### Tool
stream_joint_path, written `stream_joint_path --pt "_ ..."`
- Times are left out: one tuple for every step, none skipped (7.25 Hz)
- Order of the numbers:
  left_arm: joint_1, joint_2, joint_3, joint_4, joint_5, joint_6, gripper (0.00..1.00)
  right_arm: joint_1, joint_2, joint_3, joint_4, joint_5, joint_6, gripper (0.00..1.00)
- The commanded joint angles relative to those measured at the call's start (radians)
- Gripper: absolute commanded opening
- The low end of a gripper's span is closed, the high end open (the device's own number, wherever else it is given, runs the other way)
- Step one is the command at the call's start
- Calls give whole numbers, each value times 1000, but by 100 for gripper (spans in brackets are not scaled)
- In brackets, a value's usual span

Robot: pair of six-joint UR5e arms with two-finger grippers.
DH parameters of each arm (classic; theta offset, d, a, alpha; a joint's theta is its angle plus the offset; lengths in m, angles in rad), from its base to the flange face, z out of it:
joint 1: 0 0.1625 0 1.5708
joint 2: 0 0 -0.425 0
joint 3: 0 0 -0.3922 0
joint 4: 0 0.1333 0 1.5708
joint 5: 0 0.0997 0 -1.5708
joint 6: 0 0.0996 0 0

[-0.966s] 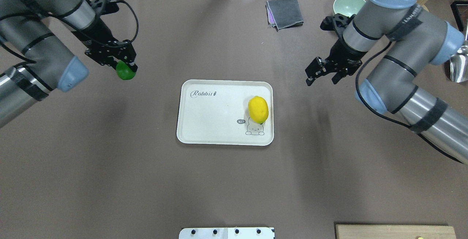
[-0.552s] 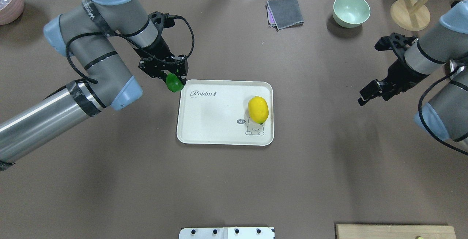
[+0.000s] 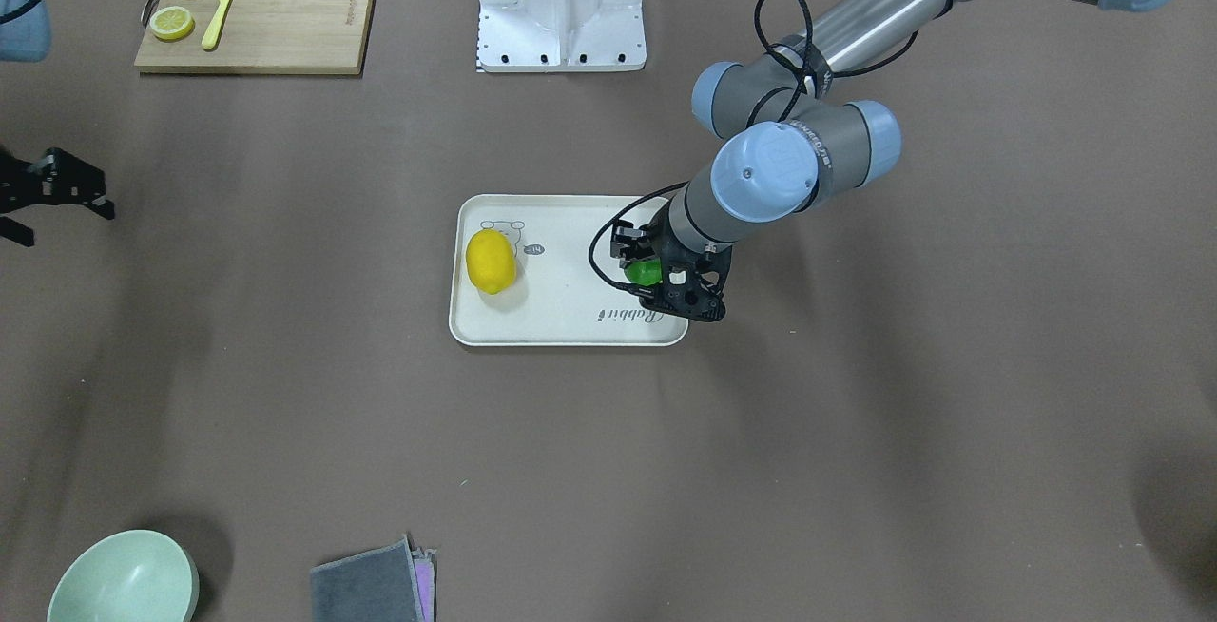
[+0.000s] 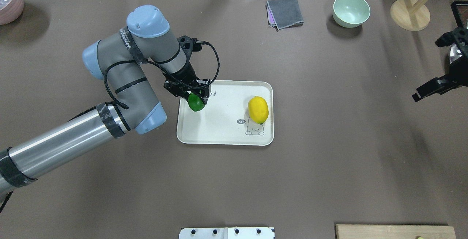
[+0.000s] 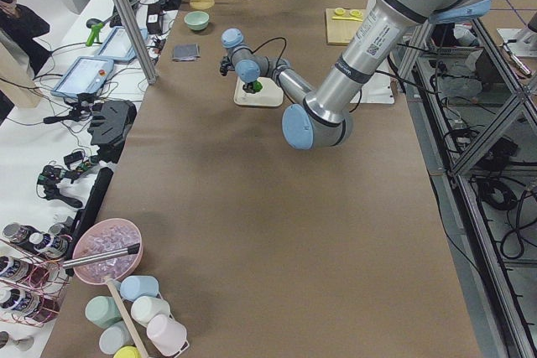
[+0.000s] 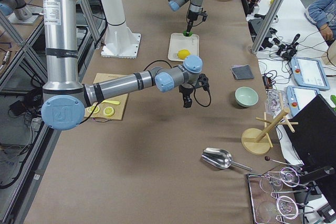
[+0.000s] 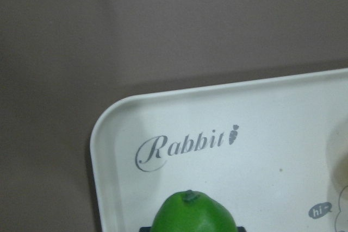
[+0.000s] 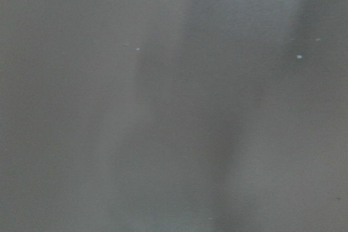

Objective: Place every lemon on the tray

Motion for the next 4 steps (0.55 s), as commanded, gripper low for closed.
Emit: stream_joint_path --pt "18 -10 15 -11 4 -15 3 128 8 -88 -44 -14 -52 99" --pt "18 -8 26 -32 2 -18 46 159 23 -87 -120 -12 -54 99" --pt "17 -4 24 -35 2 -30 98 192 26 -88 -146 -12 -54 99" --pt "17 -4 23 -35 2 -53 98 228 22 -91 -161 -14 -60 98"
